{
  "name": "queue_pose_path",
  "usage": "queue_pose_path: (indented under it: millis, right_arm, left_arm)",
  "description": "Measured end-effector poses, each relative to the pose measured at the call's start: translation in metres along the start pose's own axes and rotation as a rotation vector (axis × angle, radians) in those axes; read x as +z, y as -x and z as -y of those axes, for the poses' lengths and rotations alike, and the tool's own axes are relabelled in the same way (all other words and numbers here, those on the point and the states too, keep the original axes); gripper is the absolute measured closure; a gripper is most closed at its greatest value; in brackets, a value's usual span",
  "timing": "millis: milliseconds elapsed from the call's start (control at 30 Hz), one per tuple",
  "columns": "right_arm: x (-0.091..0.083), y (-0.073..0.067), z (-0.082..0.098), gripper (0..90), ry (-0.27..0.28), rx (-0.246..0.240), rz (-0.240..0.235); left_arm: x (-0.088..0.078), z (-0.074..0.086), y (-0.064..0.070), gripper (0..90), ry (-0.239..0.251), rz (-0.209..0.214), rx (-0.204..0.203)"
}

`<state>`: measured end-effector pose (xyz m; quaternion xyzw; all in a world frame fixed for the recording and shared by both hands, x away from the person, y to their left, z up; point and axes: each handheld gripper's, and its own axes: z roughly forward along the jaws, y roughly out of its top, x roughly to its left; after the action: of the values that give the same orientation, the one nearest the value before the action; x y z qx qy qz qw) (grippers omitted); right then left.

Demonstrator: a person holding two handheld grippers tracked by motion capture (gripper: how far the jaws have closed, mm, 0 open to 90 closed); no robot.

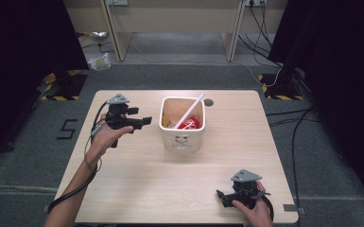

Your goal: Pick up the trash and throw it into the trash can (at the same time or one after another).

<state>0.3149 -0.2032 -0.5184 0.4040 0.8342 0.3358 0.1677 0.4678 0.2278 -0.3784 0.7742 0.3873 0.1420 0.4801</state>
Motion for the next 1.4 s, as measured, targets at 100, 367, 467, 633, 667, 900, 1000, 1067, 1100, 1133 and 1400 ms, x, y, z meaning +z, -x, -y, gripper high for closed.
queue_pose_path:
  millis: [100, 367, 467, 633, 667, 900, 1000, 1067, 1100, 1133, 1400]
  right_arm:
    - [0.0, 0.0, 0.0, 0.4, 0.0, 0.0, 0.0]
    - [0.0, 0.0, 0.0, 0.4, -0.002, 0.0, 0.0]
    - [0.0, 0.0, 0.0, 0.4, -0.001, -0.001, 0.0]
    - [0.0, 0.0, 0.0, 0.3, -0.001, 0.0, 0.001]
    - [0.0, 0.0, 0.0, 0.3, -0.001, 0.0, 0.001]
    - [0.0, 0.0, 0.0, 0.3, -0.001, 0.001, 0.001]
    - [0.0, 0.0, 0.0, 0.3, -0.002, 0.003, 0.001]
    - [0.0, 0.0, 0.0, 0.3, -0.002, 0.003, 0.001]
    - [0.0, 0.0, 0.0, 0.3, -0.001, 0.001, 0.001]
    - [0.0, 0.0, 0.0, 0.3, -0.001, 0.001, 0.001]
    - [0.0, 0.0, 0.0, 0.3, -0.001, 0.001, 0.001]
  left_arm:
    - [-0.002, 0.006, -0.001, 21.6, 0.008, -0.011, 0.0]
    - [-0.008, 0.022, -0.005, 21.6, 0.025, -0.014, -0.012]
    - [-0.009, 0.028, -0.006, 21.6, 0.027, -0.019, -0.009]
    - [-0.011, 0.035, -0.005, 21.6, 0.032, -0.019, -0.01]
    - [-0.011, 0.036, -0.005, 21.6, 0.036, -0.02, -0.01]
    - [-0.011, 0.046, -0.001, 21.6, 0.044, -0.022, -0.004]
    - [-0.01, 0.051, 0.001, 21.6, 0.04, -0.034, 0.008]
    - [-0.01, 0.054, 0.002, 21.6, 0.037, -0.035, 0.013]
    - [-0.01, 0.055, 0.002, 21.6, 0.037, -0.036, 0.016]
    - [-0.01, 0.056, 0.003, 21.6, 0.038, -0.035, 0.015]
    - [-0.01, 0.065, 0.009, 21.6, 0.046, -0.029, 0.03]
